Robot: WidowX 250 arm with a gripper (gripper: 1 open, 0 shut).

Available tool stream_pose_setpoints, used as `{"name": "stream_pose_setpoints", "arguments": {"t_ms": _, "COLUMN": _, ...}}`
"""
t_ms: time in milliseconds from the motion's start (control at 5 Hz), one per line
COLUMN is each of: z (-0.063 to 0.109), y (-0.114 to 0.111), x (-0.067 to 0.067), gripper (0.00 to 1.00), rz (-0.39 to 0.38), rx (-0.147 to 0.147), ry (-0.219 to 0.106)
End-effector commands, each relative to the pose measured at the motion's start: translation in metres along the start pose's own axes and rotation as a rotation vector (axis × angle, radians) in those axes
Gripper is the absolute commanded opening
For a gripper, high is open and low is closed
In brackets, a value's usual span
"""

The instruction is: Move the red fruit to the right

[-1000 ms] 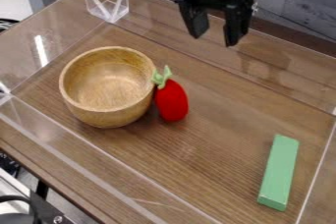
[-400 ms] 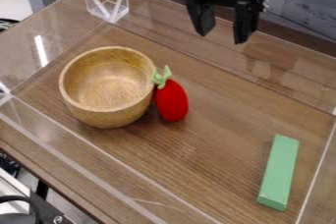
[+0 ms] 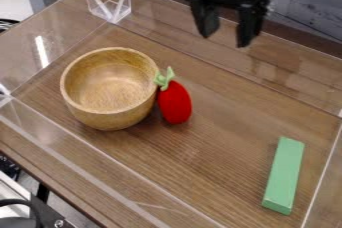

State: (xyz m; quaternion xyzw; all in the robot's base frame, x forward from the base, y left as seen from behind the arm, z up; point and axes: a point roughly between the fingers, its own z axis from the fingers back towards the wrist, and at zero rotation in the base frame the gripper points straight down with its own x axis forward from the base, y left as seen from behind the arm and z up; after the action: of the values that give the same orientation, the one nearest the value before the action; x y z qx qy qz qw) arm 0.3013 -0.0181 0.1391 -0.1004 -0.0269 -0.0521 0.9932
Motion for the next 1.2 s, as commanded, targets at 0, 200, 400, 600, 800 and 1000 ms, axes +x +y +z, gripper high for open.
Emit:
{"name": "stream_pose_setpoints", "arguments": {"t_ms": 0, "z": 0.013, "y": 0.013, "x": -0.003, "gripper": 1.00, "rz": -0.066, "rx": 0.003, "ry": -0.034}}
{"name": "stream_pose_setpoints", "arguments": {"t_ms": 200, "z": -0.005, "y": 0.010, "x": -0.007, "gripper": 1.00, "rz": -0.047, "rx": 0.002, "ry": -0.038}}
{"name": "stream_pose_setpoints", "arguments": {"t_ms": 400, "z": -0.018, "y": 0.006, "x": -0.010, "gripper": 1.00, "rz": -0.007, "rx": 0.011, "ry": -0.042}}
{"name": "stream_pose_setpoints", "arguments": {"t_ms": 600, "z": -0.014, "y": 0.000, "x": -0.014, "gripper": 1.00, "rz": -0.077, "rx": 0.015, "ry": -0.040}}
{"name": "stream_pose_setpoints", "arguments": {"t_ms": 800, "z": -0.013, "y": 0.000, "x": -0.020, "gripper": 1.00, "rz": -0.147, "rx": 0.016, "ry": -0.029}}
{"name": "stream_pose_setpoints", "arguments": {"t_ms": 1000, "z": -0.019, "y": 0.014, "x": -0.024, "gripper": 1.00, "rz": -0.213, "rx": 0.020, "ry": -0.013}}
